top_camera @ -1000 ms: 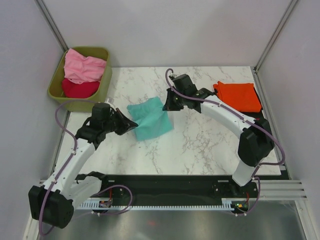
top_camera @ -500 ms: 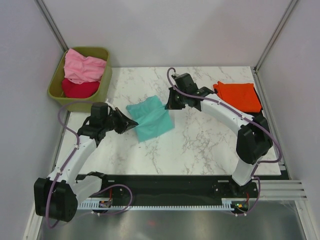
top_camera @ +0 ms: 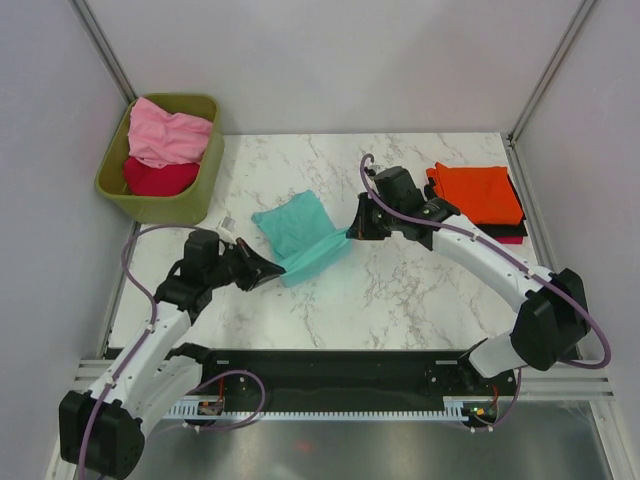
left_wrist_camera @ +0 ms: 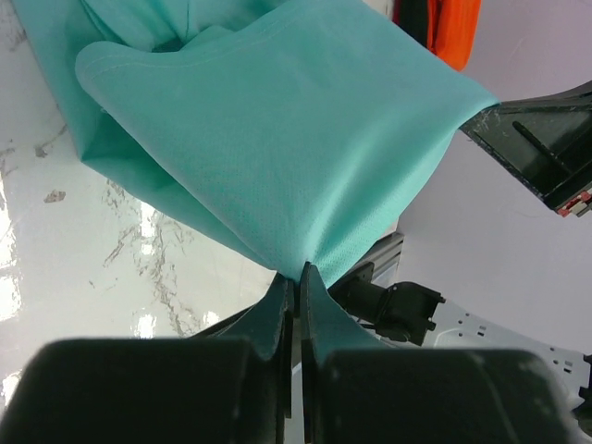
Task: Fold and stack the t-shirts
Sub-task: Fold the tshirt
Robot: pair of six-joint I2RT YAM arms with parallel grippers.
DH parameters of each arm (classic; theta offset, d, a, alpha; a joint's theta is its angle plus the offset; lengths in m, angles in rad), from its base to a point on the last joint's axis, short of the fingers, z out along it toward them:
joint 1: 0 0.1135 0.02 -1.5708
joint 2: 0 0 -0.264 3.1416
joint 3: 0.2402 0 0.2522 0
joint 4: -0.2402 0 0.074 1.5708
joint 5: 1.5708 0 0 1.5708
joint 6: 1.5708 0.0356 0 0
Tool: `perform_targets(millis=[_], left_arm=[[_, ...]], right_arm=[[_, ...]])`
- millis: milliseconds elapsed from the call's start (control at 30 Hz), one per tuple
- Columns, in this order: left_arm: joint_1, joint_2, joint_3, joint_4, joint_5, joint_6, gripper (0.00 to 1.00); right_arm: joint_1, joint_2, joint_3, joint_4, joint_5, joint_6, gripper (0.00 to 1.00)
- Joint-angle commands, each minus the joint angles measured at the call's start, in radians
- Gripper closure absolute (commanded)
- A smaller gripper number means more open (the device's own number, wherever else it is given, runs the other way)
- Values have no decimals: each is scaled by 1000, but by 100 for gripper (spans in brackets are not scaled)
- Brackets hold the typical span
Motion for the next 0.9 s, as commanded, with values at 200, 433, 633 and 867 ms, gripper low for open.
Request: perform_targets(millis=[200,433,633,867], left_arm=[[-14,17,12,-11,5,-43,98],[0,183,117,-13,2,-15,98],[65,278,214,-13,13,2,98],[173,488,356,2,37,31,98]], right_arm=[[-11,14,49,-10,38,10,100],[-26,139,197,-36,20,-4,100],[-60,276,355,-39,-18,-19,100],[-92,529,631,-28,-69,-45,98]])
